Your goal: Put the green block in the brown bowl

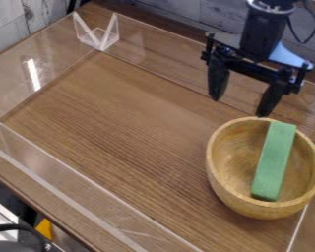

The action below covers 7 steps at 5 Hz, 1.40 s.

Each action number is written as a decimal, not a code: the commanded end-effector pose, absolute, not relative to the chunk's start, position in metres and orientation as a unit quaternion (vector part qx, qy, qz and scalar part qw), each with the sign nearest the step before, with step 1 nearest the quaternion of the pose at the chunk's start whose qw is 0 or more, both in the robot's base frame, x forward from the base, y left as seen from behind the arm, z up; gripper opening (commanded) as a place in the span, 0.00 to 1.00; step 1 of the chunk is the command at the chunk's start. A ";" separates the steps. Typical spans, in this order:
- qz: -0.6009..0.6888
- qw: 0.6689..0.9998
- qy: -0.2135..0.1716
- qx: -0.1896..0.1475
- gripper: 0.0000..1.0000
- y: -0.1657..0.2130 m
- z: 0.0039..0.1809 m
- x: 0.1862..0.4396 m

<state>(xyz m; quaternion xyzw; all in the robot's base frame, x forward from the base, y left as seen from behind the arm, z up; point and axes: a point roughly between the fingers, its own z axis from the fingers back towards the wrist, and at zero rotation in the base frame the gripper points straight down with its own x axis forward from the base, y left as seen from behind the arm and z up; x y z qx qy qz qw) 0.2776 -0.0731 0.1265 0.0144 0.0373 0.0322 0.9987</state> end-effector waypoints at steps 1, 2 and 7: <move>0.039 0.999 -0.010 0.004 1.00 -0.074 0.151 0.285; 0.043 0.999 -0.012 0.003 1.00 -0.077 0.152 0.285; 0.038 0.999 -0.023 -0.001 1.00 -0.099 0.153 0.282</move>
